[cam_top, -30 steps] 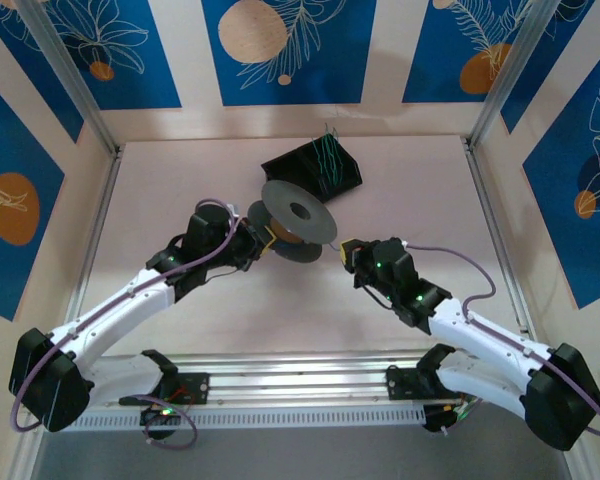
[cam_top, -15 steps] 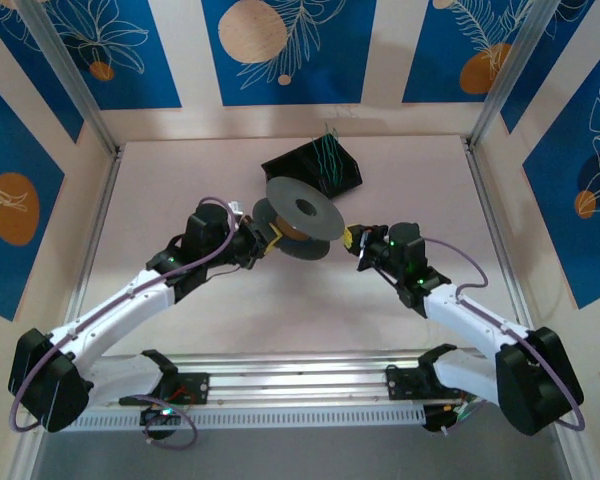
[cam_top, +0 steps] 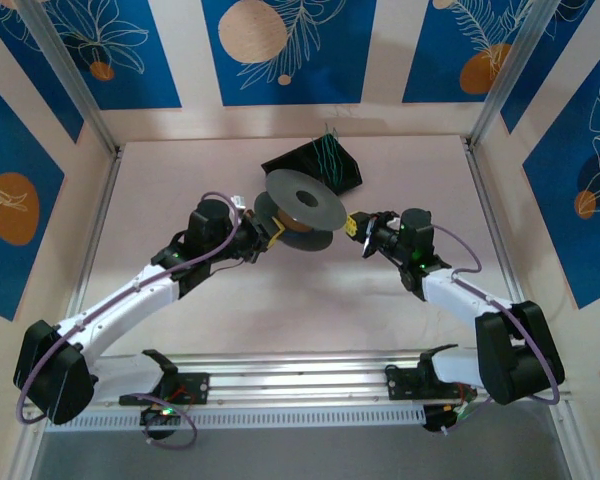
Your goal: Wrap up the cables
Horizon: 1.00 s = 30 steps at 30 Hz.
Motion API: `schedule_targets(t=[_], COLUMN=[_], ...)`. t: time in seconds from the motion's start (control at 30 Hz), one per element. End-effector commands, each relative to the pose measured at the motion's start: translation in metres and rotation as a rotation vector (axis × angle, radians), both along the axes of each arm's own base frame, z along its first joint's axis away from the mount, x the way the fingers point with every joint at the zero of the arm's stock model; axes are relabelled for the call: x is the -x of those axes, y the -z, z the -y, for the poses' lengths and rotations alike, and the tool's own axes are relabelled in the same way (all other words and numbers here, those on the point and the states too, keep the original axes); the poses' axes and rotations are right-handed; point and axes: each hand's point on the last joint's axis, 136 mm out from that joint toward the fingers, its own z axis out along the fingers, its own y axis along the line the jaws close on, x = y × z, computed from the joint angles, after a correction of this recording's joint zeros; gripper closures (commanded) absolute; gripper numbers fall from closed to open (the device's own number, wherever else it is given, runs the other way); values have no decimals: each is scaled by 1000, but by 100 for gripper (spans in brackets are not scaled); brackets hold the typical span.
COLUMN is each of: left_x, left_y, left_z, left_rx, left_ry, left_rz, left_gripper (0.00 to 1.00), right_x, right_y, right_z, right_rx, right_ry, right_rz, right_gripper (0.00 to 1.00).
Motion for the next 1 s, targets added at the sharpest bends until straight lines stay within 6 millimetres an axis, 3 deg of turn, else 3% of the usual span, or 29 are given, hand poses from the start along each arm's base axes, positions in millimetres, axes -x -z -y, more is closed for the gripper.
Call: schedule_targets(t=[0.0,0.2,0.47,0.83,0.97], left_x=[19,18,11,5,5], left_y=[-108,-99,-79,-79,-84], left_z=[18,14,-9,-31,-47], left_rx=[215,166,-67,-276,-393], left_ry=[151,127,53,10,-11], left_rz=[274,262,267,316,354], left_gripper=[100,100,100,100,100], right_x=[-7,-2,5,12,21], right_y=[24,25,18,13,12], right_z=[17,20,24,21,28], right_rx=[74,92,145,190,268], right_ry=[79,84,80,25,-4], right_rz=[-77,-99,-111,-71,-38], right_gripper=[100,100,84,79,68])
